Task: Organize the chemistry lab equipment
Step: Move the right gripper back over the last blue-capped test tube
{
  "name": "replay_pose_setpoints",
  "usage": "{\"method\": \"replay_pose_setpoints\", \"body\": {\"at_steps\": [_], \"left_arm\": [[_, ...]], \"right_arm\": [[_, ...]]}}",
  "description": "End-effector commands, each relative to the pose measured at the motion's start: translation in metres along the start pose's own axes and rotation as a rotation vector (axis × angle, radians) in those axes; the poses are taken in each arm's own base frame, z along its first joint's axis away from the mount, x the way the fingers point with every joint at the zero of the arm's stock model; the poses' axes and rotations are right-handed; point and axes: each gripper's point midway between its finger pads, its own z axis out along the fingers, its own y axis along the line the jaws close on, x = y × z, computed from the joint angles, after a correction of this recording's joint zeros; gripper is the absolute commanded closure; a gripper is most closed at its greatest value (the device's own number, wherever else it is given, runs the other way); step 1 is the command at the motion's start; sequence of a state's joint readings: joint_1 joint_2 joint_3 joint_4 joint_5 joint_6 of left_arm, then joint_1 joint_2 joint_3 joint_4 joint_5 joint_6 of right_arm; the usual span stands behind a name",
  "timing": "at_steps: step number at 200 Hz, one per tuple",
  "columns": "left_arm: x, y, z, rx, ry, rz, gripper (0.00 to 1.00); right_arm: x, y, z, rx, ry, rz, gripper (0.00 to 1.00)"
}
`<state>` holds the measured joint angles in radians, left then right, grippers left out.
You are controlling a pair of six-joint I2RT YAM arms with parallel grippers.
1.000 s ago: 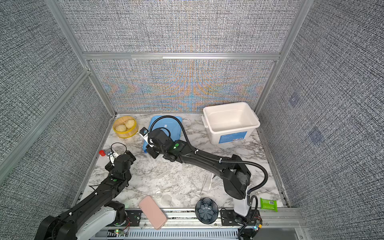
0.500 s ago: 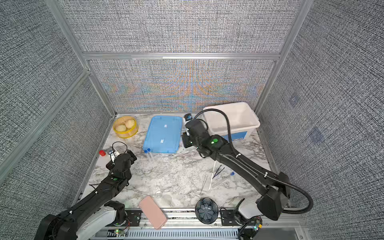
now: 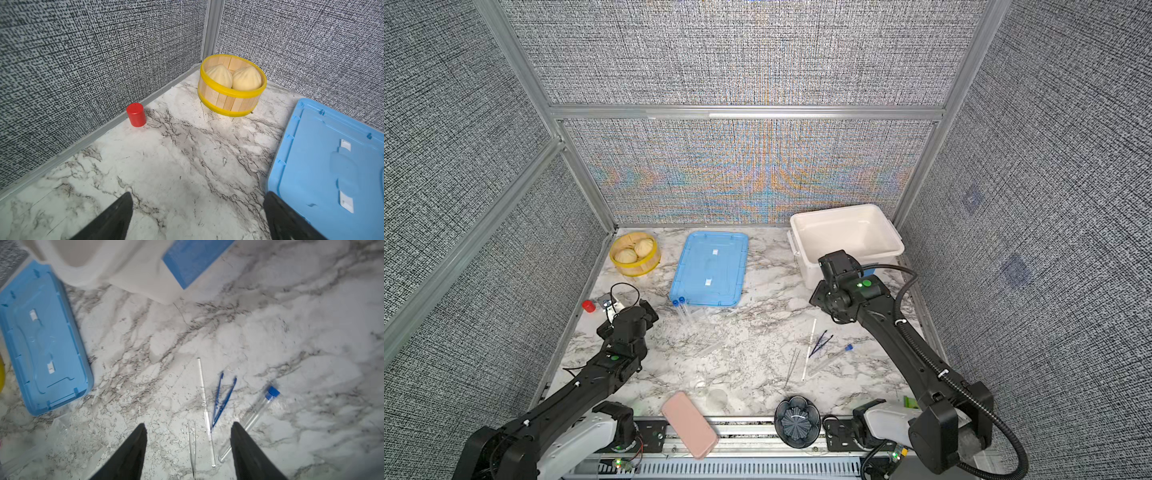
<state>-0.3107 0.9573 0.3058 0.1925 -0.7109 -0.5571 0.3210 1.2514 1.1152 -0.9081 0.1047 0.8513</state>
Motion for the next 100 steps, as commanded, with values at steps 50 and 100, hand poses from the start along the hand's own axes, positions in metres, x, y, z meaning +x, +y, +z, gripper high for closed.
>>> {"method": "replay_pose_setpoints", "body": {"at_steps": [50, 100], "left_arm": [[-0.007, -0.002, -0.001, 0.005, -0.022, -0.019, 0.01], [-0.007, -0.001, -0.001, 0.001, -0.023, -0.021, 0.01]], "right_arm": [[0.039, -0.081, 0.046, 0.140, 0.321, 0.244, 0.42], [0.041, -0.106, 0.066, 0.212, 0.341, 0.291, 0.45]]}}
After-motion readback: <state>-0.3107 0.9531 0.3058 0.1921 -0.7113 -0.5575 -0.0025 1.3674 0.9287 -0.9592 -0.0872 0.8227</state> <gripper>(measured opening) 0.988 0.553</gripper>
